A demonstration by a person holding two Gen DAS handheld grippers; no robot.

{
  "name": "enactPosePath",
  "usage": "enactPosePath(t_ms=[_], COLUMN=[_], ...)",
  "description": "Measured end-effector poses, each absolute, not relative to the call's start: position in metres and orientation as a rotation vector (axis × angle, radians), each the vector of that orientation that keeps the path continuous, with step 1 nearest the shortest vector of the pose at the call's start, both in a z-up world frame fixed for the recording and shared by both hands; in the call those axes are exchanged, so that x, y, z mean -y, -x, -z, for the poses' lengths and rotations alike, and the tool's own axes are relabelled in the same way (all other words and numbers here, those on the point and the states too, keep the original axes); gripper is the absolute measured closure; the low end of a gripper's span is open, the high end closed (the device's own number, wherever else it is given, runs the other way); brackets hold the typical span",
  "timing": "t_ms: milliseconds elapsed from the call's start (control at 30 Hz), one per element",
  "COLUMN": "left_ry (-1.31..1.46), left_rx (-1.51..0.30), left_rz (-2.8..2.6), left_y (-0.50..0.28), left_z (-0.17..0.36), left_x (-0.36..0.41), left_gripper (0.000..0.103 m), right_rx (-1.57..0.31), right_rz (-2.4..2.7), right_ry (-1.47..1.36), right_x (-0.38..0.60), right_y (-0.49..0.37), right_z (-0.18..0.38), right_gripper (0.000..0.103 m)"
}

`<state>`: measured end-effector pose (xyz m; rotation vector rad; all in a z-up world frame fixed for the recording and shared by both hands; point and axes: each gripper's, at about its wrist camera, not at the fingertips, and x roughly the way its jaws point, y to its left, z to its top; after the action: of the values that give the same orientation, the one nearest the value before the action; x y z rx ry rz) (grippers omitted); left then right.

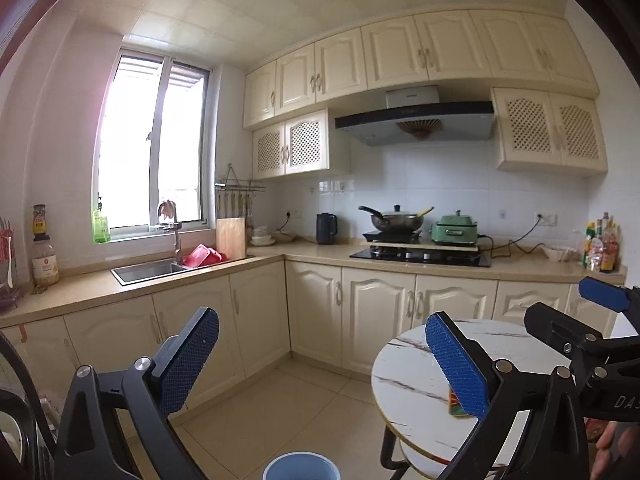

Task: Collect trash
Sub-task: 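Move both tools back toward the table, then grasp the red-white wrapper on the table with the right tool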

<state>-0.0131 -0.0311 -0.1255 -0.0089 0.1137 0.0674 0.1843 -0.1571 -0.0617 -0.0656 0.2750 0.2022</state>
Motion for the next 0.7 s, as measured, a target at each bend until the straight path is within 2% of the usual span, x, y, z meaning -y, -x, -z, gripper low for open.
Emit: enactPosePath(t_ms=[433,700], left_ry=[0.001,-0.013], left_rx=[-0.102,-0.224], left_rz=[-0.018,0.025], left_y=[0.013,-0.064], left_z=[0.132,0.124], left_x=[0.038,0.051], left_gripper=[0.001,0.001], right_rx=[-0.233,-0.307], right_rz=[-0.114,-0.004], right_ry=[0.045,0.038], right_x=[0.199,0.248], right_y=[-0.17,-0.201], right_z=[0.05,0.071], right_gripper=[0.0,0.0])
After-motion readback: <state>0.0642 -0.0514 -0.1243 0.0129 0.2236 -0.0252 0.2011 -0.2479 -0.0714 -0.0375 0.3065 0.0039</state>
